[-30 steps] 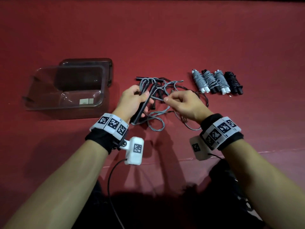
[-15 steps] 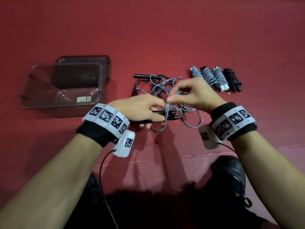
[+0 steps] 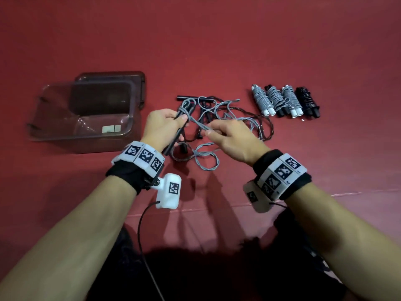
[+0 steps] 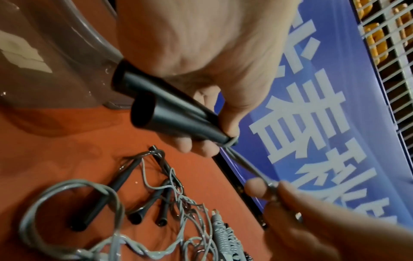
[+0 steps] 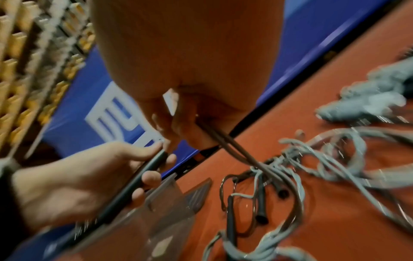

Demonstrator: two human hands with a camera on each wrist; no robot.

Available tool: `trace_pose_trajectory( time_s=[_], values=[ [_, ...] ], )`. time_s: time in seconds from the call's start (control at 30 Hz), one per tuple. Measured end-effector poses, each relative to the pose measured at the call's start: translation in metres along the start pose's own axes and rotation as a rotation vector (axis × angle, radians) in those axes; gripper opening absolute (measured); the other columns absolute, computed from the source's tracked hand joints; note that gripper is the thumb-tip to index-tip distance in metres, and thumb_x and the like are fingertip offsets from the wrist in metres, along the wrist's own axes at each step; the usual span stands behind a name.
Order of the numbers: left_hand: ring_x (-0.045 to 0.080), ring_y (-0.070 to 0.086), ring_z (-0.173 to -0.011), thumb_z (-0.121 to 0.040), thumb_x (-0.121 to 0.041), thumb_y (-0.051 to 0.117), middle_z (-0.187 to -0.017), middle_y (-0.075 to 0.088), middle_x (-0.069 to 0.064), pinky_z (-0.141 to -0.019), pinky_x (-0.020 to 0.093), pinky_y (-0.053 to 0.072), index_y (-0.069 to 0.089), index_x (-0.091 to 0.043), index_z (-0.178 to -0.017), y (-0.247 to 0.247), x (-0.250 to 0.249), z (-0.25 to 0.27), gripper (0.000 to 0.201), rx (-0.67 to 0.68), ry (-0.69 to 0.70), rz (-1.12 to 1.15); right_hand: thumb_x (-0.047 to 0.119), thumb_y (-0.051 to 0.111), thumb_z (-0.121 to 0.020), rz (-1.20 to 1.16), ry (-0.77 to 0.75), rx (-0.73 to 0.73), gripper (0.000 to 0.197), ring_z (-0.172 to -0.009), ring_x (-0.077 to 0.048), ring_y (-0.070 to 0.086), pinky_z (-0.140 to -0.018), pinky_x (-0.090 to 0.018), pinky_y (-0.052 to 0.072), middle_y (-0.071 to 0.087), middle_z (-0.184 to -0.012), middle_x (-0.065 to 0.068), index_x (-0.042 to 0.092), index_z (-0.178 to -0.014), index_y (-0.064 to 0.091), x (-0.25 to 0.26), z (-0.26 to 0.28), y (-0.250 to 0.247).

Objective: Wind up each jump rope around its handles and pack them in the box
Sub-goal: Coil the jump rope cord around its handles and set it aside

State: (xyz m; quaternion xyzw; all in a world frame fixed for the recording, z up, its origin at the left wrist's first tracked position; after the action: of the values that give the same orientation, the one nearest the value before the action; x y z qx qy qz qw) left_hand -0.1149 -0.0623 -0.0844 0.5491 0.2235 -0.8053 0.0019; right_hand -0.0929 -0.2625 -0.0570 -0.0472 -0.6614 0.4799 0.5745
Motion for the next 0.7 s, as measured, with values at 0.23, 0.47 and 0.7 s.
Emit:
trace_pose_trajectory(
  time_s=[0.23,0.47,0.7],
  values=[
    [0.009,0.070,-0.065,-0.087,-0.039,0.076,-0.060,0.069,-0.008,-0.078,0.031,0.056,0.073,-0.040,-0.094,0.000,-0.033,0.018,0.008,0.398,0.335,-0.734,0.044,0.064,-0.090,0.408,-0.284,0.026,0.023,-0.089,-0.017,0.066,-0.080,-0.037,0.053,0.072,-0.089,0.005,0.028,-0.099,0.078,0.014,-0.006,-0.052],
    [0.013,0.065,-0.057,-0.091,-0.010,0.073,-0.067,0.073,-0.002,-0.065,0.026,0.055,0.075,-0.005,-0.104,-0.017,-0.093,0.037,0.015,0.655,0.509,-0.146,0.013,0.072,-0.091,-0.579,-0.178,-0.320,0.013,-0.073,-0.001,0.062,-0.071,-0.017,0.050,0.075,-0.078,0.012,0.023,-0.086,0.079,0.004,-0.007,-0.067],
    [0.014,0.063,-0.051,-0.095,-0.012,0.069,-0.095,0.079,0.014,-0.066,0.029,0.053,0.077,-0.009,-0.098,-0.006,-0.057,0.015,0.008,0.156,0.320,0.083,0.014,0.046,-0.107,-0.673,0.076,-0.143,0.027,-0.044,-0.006,0.034,-0.045,-0.020,0.028,0.047,-0.055,0.004,-0.003,-0.115,0.066,0.001,-0.016,-0.010]
  ],
)
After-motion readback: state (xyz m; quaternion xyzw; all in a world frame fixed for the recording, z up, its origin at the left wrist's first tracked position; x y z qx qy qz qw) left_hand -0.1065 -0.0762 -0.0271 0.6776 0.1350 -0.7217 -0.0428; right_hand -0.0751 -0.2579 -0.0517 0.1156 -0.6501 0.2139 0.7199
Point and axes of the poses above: each hand's wrist, its own z-axis away from the middle knuckle, its own y-axis out of the palm, x = y × z, the point moved 1 cm from there along -z, towards the middle knuckle
